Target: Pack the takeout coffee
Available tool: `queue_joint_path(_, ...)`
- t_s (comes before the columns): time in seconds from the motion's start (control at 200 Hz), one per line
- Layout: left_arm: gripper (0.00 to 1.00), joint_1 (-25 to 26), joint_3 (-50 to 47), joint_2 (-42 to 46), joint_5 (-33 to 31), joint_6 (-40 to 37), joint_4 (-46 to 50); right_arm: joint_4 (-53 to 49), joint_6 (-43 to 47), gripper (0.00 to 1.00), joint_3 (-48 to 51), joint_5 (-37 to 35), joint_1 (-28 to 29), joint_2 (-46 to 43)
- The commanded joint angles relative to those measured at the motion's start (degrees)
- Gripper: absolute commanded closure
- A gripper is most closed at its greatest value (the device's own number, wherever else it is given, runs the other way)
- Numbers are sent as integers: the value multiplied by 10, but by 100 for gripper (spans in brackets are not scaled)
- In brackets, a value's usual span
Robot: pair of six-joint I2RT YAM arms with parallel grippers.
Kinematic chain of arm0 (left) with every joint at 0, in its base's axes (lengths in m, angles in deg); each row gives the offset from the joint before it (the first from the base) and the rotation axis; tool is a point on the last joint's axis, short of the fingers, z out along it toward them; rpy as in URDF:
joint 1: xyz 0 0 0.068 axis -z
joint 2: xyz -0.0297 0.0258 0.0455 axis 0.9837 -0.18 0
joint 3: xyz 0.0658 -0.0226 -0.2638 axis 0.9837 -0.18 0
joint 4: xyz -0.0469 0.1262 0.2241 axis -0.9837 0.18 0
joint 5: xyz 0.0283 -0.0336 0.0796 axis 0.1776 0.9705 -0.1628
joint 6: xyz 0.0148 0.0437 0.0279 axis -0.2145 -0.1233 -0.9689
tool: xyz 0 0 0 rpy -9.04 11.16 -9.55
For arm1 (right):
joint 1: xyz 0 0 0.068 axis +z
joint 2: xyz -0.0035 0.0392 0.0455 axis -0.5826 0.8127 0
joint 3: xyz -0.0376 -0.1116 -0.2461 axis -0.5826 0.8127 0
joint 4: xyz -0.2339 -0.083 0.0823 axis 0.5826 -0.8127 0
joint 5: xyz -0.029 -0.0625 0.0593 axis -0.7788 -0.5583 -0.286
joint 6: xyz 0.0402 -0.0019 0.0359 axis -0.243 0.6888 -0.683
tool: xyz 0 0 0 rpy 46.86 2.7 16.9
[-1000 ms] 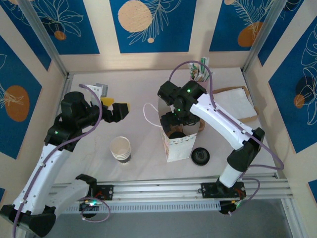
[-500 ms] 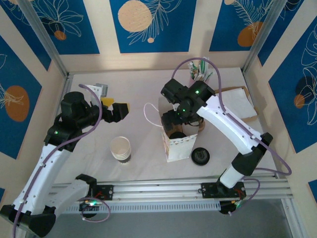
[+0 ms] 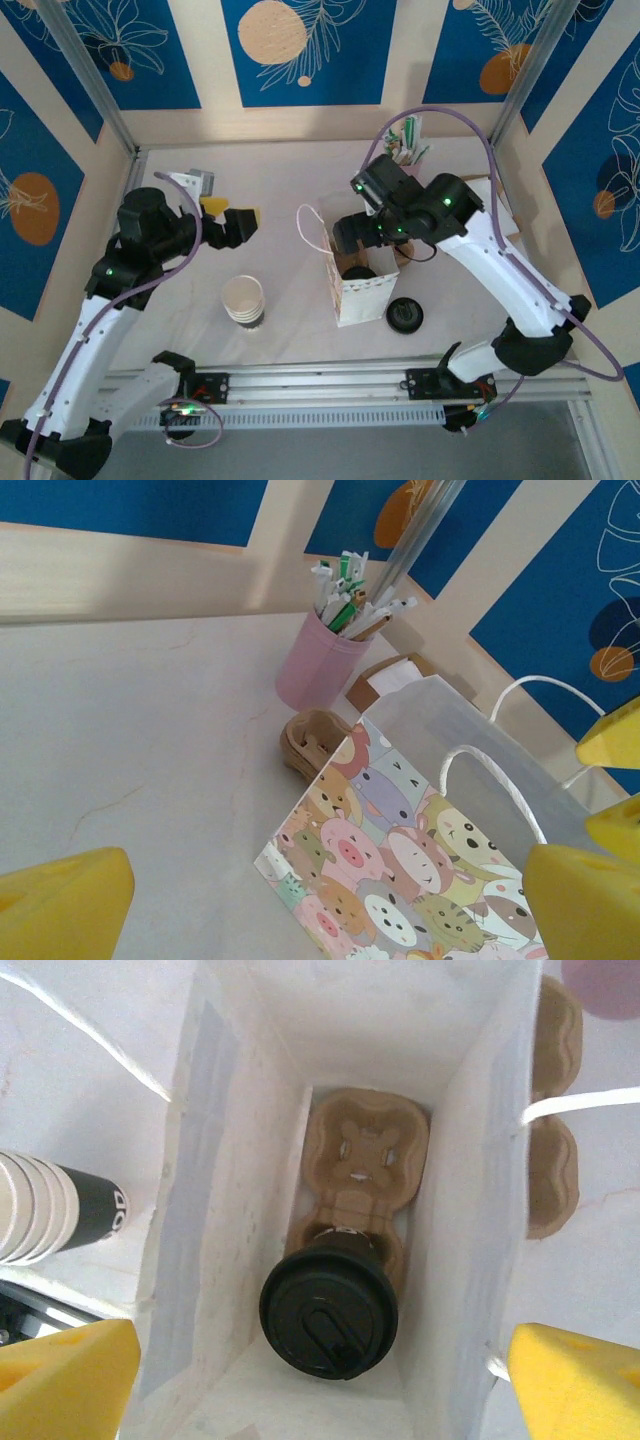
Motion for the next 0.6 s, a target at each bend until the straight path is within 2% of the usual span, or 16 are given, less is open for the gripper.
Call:
queue_joint_path(0.0, 0, 7, 13, 10, 11, 10, -19, 30, -1, 6, 20, -16, 3, -21)
queue_joint_path(0.595, 0, 7, 10, 16, 25, 21, -33, 118, 0, 6, 94, -35, 1, -120)
